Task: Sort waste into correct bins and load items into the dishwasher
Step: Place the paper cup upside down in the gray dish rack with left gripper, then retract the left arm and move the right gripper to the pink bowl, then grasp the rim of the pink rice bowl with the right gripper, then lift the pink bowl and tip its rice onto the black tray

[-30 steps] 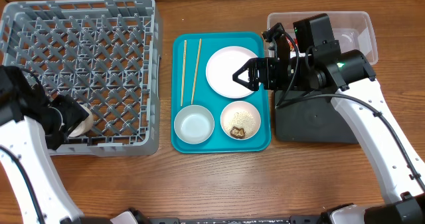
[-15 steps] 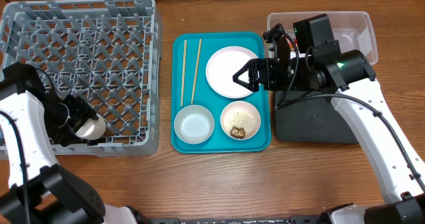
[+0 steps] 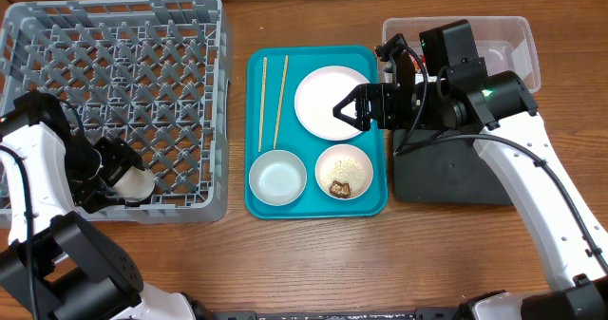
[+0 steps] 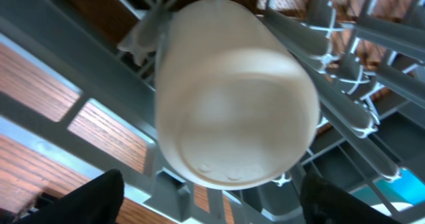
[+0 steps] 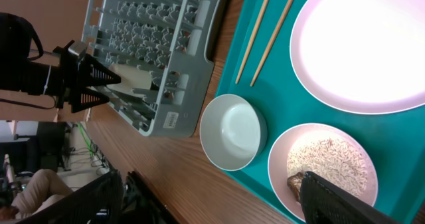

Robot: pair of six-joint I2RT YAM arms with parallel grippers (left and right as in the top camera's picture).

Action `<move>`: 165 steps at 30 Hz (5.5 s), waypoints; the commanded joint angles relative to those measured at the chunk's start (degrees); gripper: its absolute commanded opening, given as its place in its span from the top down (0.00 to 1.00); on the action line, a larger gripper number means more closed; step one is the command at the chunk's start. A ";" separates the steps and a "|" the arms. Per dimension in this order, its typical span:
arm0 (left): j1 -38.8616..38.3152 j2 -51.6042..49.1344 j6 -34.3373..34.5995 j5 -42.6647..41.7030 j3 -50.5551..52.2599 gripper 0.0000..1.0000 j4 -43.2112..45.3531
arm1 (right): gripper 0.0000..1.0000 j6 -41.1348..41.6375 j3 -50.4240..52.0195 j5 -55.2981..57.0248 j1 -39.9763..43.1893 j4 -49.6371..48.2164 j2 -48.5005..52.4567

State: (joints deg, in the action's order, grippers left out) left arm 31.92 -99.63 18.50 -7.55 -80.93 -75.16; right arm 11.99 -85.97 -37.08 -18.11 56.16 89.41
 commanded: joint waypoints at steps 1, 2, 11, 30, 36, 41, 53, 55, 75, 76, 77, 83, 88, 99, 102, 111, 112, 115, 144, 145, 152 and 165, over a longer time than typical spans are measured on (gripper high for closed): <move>0.31 -0.20 -2.14 -3.74 -1.88 0.19 -0.15 | 0.14 -0.31 -0.72 0.20 -0.24 -0.28 -1.81; 0.31 0.07 -2.49 -4.46 -3.02 0.20 -1.07 | 0.14 -0.33 -0.72 0.20 -0.24 -0.31 -1.81; -6.08 8.07 -9.86 -10.64 -18.43 0.23 -7.91 | 0.14 -0.50 -0.72 5.11 -0.24 -0.55 -1.81; -43.08 12.83 -9.05 -6.47 -8.46 0.29 -1.29 | 0.51 1.95 0.46 16.57 -3.17 3.89 2.29; -44.76 12.74 -6.01 -5.73 -2.71 0.41 1.90 | 0.59 3.69 0.46 17.14 -8.04 5.11 4.68; -44.59 14.10 -6.01 -5.64 -6.32 0.41 1.29 | 0.63 11.41 0.46 25.64 -14.99 4.11 9.81; -44.59 28.15 -3.15 4.35 -24.41 0.14 -5.70 | 0.69 24.30 0.46 30.47 -19.19 1.95 22.95; -44.59 31.36 -3.02 5.22 -24.72 0.00 -5.14 | 0.70 24.28 0.46 29.42 -19.30 1.60 24.61; -44.59 37.40 -2.64 6.69 -24.61 0.00 -8.33 | 0.72 23.41 -1.70 32.52 -21.88 4.07 22.16; -44.59 37.40 -2.64 6.69 -24.61 0.00 -8.35 | 0.72 23.41 -1.42 32.52 -22.27 3.67 22.27; -44.59 37.40 -2.64 6.71 -24.61 0.00 -8.35 | 0.72 23.41 -1.29 32.52 -22.47 3.41 22.27; -44.59 37.40 -2.64 6.69 -24.61 0.00 -8.44 | 0.72 24.30 -0.11 33.20 -23.74 0.81 23.32; -44.59 37.40 -2.64 6.67 -24.61 0.00 -9.05 | 0.72 26.25 0.50 33.18 -23.71 0.48 26.64; -44.59 37.40 -2.62 6.49 -24.61 0.00 -9.11 | 0.87 28.57 0.50 36.13 -23.50 -0.04 28.09; -44.59 37.40 -2.62 6.49 -24.61 0.00 -9.29 | 0.96 28.61 0.50 36.04 -23.45 0.28 28.22; -44.59 37.40 -2.64 6.51 -24.61 0.00 -9.31 | 0.96 28.50 -3.89 41.07 -23.43 6.38 26.93; -44.59 37.40 -2.64 6.51 -24.61 0.00 -9.31 | 0.96 28.15 -4.59 41.11 -23.43 6.95 26.29; -44.59 37.40 -2.64 6.54 -24.61 0.00 -9.31 | 0.96 26.91 -6.40 40.46 -23.39 7.89 23.28; -44.59 37.40 -2.64 6.51 -24.61 0.00 -9.31 | 0.96 1.05 4.24 -6.29 14.21 10.36 14.21; -44.59 37.40 -2.62 6.51 -24.61 0.00 -9.31 | 0.96 -0.04 5.55 -8.35 14.91 9.20 14.21; -44.59 37.40 -2.64 6.51 -24.61 0.00 -9.31 | 0.96 -14.12 9.68 -26.88 21.09 6.58 14.21; -44.59 37.40 -2.62 6.51 -24.61 0.00 -9.31 | 0.96 -25.29 13.90 -31.45 31.17 13.05 14.21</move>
State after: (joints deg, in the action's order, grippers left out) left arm -12.73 -62.26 15.09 -1.43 -105.36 -84.47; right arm -10.61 -74.28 -64.47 11.73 70.57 104.49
